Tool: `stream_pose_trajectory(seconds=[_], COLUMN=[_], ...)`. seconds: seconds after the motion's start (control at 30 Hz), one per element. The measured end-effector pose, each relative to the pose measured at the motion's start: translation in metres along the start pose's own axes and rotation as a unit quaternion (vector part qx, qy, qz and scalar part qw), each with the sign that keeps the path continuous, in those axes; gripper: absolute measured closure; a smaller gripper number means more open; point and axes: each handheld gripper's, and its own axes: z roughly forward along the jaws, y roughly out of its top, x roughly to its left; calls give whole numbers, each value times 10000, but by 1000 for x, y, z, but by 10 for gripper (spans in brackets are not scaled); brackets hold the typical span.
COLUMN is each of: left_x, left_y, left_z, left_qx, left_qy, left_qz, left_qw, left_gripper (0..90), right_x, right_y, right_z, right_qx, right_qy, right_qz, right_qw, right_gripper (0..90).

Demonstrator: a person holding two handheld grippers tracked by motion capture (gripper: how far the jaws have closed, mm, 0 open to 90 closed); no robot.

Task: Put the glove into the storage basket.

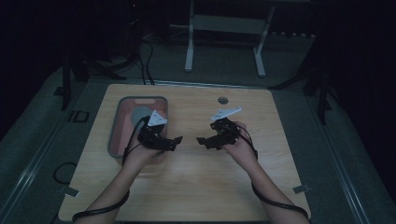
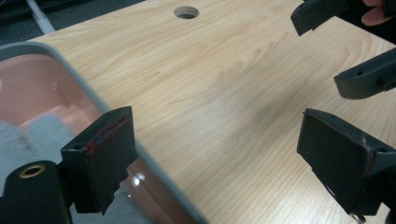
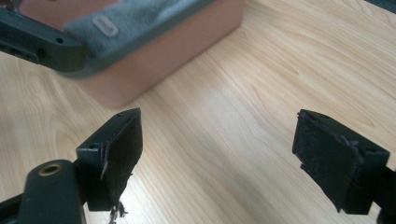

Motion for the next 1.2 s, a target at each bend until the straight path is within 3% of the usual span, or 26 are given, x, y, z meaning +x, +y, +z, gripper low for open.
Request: stream_pose_trajectory(seconds=[0.5, 0.73, 0.87, 0.93, 1.1, 1.2], left_x=[-37, -57, -66, -72, -82, -87], left_y=[-10, -21, -31, -36, -47, -51], left_z=[37, 55, 64, 69, 78, 80], left_qx=[72, 93, 124, 181, 159, 195], left_qy=[-461, -788, -1022, -1123, -1242, -1317], left_qz=[257, 352, 393, 520, 560, 699], left_qw=[9986, 9962, 9939, 9921, 9906, 9886], left_gripper=[127, 127, 126, 126, 126, 126], right_x=[-28, -33, -33, -33, -32, -31], right_y=[-69, -103, -121, -130, -147, -156], right_z=[-27, -32, -34, -35, -37, -37], right_qx=[43, 19, -28, -77, -69, -61], right_qy=[-180, -5, 54, 86, 110, 149], right_qz=[44, 39, 58, 55, -101, -171], right_qw=[9998, 10000, 10000, 9999, 9999, 9997], right_gripper=[161, 161, 161, 161, 161, 160])
